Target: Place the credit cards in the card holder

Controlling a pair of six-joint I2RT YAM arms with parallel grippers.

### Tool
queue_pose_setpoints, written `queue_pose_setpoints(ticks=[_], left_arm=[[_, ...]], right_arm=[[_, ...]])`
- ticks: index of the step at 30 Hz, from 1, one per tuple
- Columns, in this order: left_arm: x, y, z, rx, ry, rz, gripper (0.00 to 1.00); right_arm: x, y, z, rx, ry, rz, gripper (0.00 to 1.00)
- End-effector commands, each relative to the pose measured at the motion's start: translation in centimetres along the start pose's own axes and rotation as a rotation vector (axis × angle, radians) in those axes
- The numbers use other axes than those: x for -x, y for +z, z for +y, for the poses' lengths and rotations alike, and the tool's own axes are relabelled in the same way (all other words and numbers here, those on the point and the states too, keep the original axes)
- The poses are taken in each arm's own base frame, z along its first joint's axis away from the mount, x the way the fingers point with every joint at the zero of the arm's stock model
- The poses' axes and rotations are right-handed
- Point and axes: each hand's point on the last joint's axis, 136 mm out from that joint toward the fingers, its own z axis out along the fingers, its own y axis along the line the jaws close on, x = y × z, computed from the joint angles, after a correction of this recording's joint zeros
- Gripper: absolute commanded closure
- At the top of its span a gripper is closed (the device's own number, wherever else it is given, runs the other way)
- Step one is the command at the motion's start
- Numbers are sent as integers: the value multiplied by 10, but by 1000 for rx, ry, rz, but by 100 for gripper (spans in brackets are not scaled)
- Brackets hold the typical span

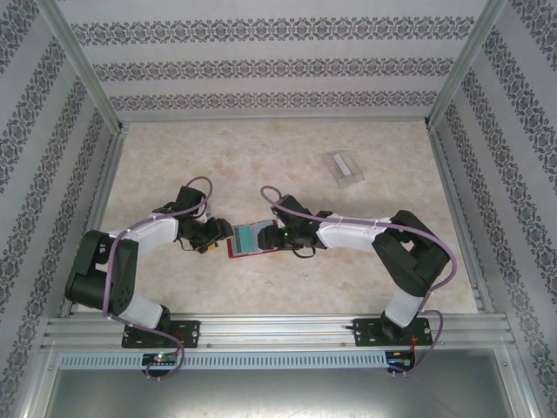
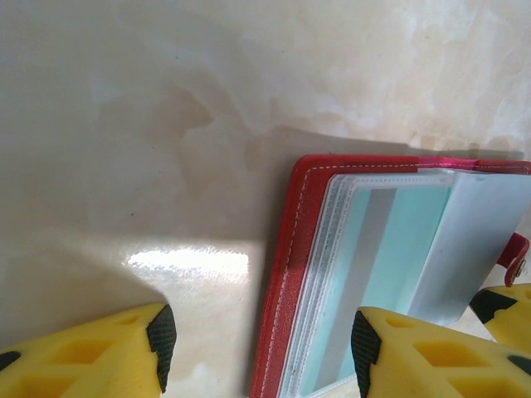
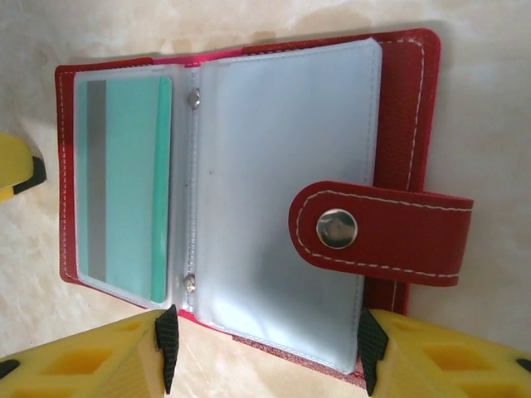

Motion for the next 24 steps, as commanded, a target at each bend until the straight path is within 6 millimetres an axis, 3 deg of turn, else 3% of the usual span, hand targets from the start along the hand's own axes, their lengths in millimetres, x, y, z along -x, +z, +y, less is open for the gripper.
queue_pose_setpoints(ticks=[1,19,24], left_arm=[[-5,-3,7,14,-11,2,40],[-8,-2,7,5,-10,16,40],[-8,-3,7,3,-9,7,40]], right_arm=[[-3,7,5,-3,-24,14,39],[4,4,27,31,-98,9,64],[5,5,33,43,-106,5,66]])
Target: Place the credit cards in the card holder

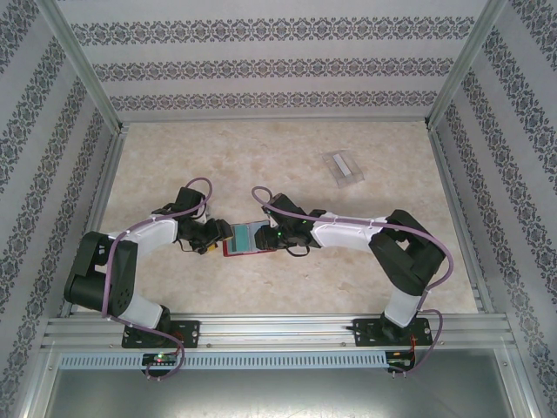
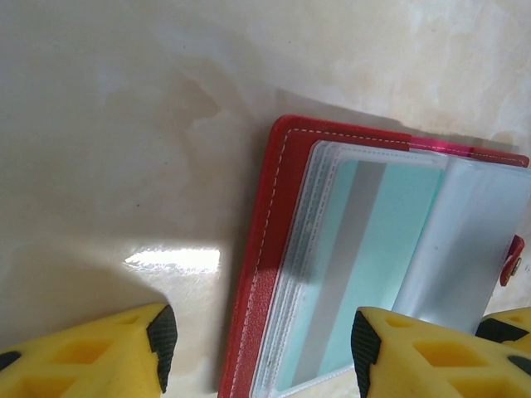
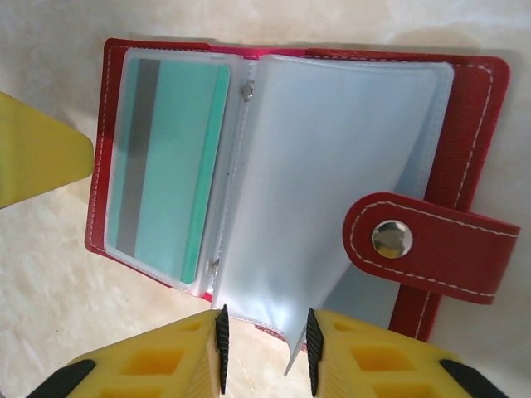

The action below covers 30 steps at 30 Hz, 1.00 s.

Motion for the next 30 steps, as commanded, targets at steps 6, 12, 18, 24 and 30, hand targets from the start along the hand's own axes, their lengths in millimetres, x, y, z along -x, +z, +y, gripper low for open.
queue_pose_setpoints(ticks=[6,12,18,24,30], left_arm=[[-6,-3,5,-2,-10,8,40],[-8,-2,7,4,-13,17,40],[-8,-3,6,3,-10,14,40],[-7,-4,5,-4,-11,7,40],[-8,-5,6,2,-6,5,40]], right_arm=[[-1,10,2,-6,32,9,53],[-4,11,-8,-15,107,-4,51],[-6,14,-2,16,120,7,52],[0,18,13,102,118,4,52],[5,22,24,156,122,9,52]])
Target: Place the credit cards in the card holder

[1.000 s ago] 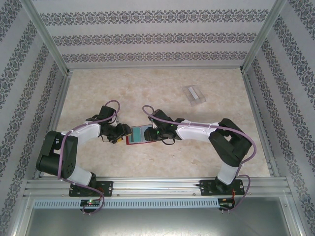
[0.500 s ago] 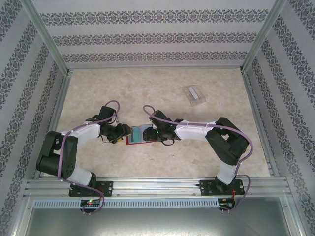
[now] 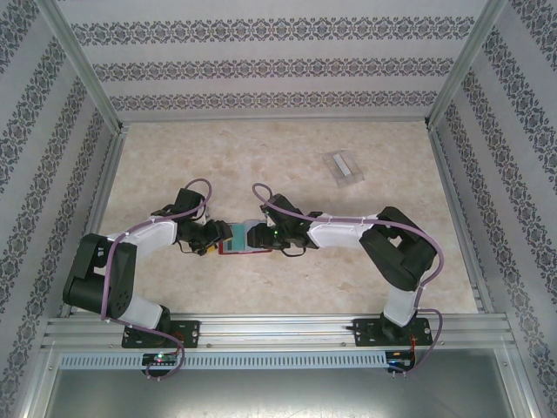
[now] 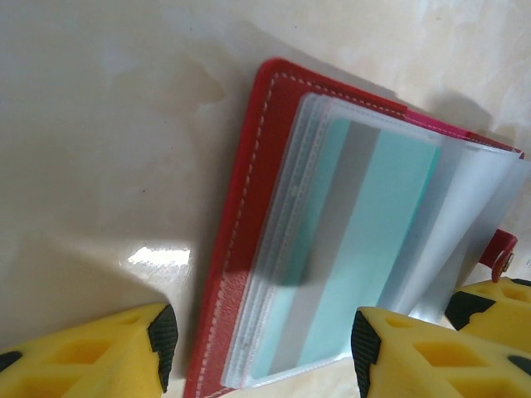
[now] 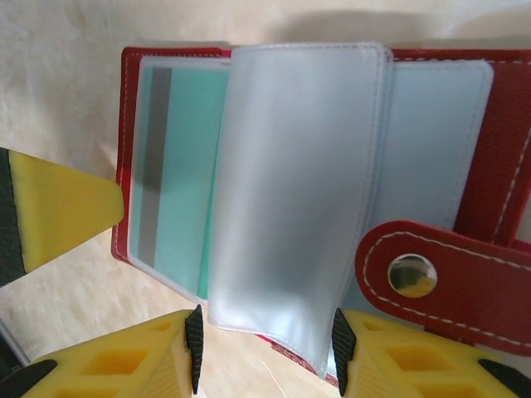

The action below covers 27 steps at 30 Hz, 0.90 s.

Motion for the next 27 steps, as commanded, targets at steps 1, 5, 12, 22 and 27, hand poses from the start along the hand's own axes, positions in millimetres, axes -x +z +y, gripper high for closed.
queue_pose_setpoints(ticks=[1,5,12,22,27], left_arm=[[-4,-4,5,6,-8,5,40],[-4,-3,2,-2,-6,12,40],[-4,-1,-5,-36,-12,32,42],[-2,-10,-9,-30,-13,14,44],[0,-11,-9,-37,-30,10,41]], right_arm=[[2,7,13,67,4,9,52],[4,8,21,103,6,8,52],[10,7,31,164,4,-10,52],[15,9,41,215,7,-14,53],[15,10,37,198,7,-17,53]])
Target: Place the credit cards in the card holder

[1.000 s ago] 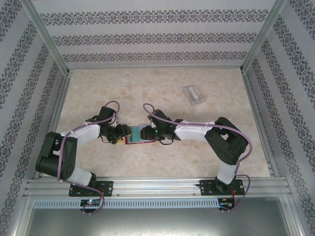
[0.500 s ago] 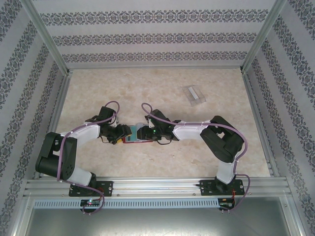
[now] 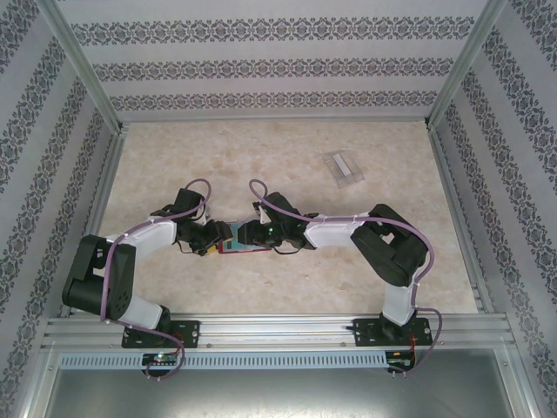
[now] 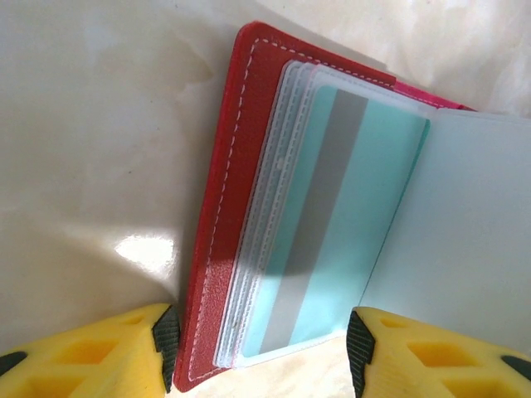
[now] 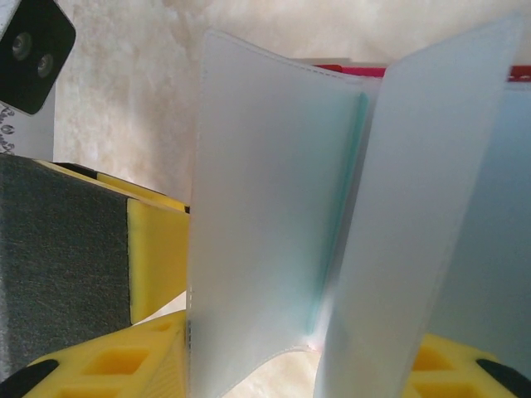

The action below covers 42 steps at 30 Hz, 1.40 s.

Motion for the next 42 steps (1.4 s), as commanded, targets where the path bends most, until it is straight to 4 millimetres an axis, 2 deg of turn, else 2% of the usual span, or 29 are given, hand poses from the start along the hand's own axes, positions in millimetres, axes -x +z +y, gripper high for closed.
queue_pose_setpoints(ticks=[1,6,8,12,19,27,34,42], left_arm=[[4,-10,-6,-23,-27,-9,40],[9,-14,-3,-28,-59,-34,38],[10,-16,0,-27,-74,-33,38],[16,-18,1,-37,-95,-56,34],[36,-32,-17,-87,-114,-101,28],[53,-43,-34,-110,-80,-133,25],[49,-27,-31,-50,-32,-77,24],[36,-1,-21,52,23,8,26]], right_arm=[[5,0,4,18,1,-9,53],[4,-1,0,6,-13,-10,52],[5,-2,0,1,-12,-16,46],[6,-1,0,-11,-44,-6,40],[3,7,1,-5,-90,25,35],[0,9,-8,-66,-130,55,29],[-1,14,-5,-57,-138,67,29],[2,7,-1,-58,-156,52,29]])
